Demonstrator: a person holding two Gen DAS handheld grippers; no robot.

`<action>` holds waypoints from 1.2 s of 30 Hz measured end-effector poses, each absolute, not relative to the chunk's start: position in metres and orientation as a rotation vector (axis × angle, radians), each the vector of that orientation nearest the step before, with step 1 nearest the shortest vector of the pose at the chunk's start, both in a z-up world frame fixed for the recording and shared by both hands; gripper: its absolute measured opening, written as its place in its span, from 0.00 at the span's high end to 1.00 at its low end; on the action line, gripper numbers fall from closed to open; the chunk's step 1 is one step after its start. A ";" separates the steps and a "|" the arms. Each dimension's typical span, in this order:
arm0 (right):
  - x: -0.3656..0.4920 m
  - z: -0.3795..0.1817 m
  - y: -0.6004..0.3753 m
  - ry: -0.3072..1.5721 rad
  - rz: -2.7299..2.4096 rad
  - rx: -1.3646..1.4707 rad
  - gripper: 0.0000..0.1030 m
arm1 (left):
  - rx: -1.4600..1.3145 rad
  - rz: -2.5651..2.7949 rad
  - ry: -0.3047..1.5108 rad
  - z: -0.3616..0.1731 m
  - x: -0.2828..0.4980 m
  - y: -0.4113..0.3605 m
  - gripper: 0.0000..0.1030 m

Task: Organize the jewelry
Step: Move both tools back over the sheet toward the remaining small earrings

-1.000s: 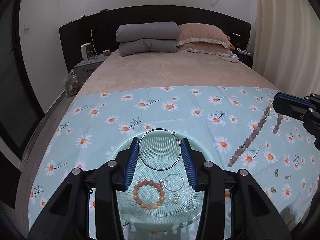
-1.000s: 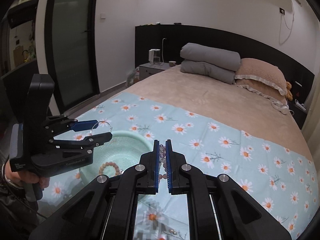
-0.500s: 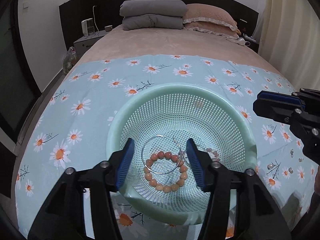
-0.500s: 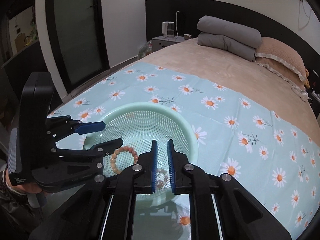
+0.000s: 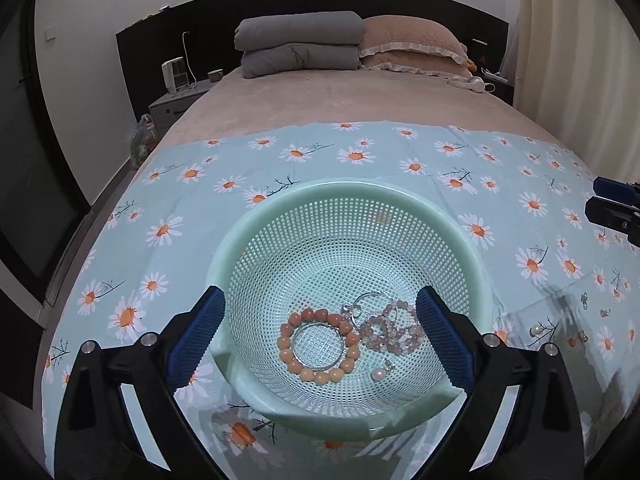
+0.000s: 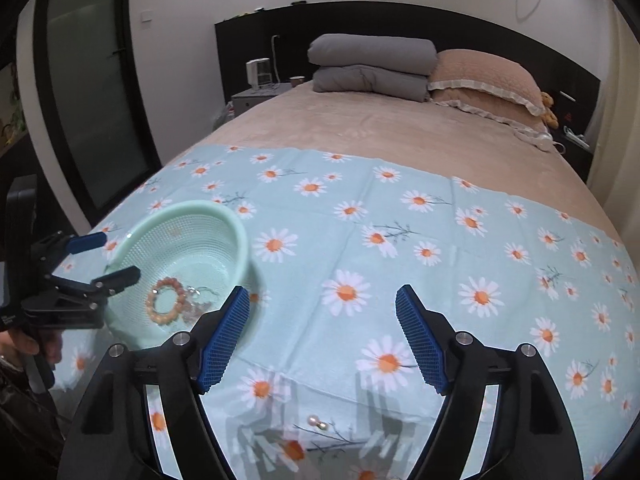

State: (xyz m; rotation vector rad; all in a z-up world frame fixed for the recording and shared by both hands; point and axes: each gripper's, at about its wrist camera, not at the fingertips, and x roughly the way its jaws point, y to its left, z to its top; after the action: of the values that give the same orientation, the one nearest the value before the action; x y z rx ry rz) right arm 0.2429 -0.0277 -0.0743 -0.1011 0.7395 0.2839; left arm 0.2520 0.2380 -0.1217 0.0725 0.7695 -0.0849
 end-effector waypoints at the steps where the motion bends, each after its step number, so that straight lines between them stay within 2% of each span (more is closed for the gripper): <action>1: 0.240 -0.077 -0.038 0.744 0.265 -0.098 0.28 | 0.076 -0.100 0.767 -0.122 0.250 0.232 0.08; 3: 0.234 -0.085 -0.058 0.754 0.229 -0.103 0.24 | 0.087 -0.127 0.764 -0.122 0.245 0.218 0.08; 16: 0.172 -0.135 -0.139 0.795 0.095 -0.071 0.21 | 0.181 -0.292 0.688 -0.121 0.184 0.106 0.05; 22: 0.148 -0.150 -0.175 0.800 0.065 0.003 0.21 | 0.158 -0.313 0.659 -0.141 0.168 0.065 0.05; 36: 0.137 -0.202 -0.197 0.857 0.086 0.055 0.21 | -0.010 -0.271 0.803 -0.210 0.201 0.054 0.05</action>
State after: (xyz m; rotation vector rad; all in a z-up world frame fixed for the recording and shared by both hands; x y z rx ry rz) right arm 0.1375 -0.1969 -0.2018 0.0553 0.8569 0.0862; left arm 0.2005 0.0542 -0.2102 -0.0095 0.8034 -0.2710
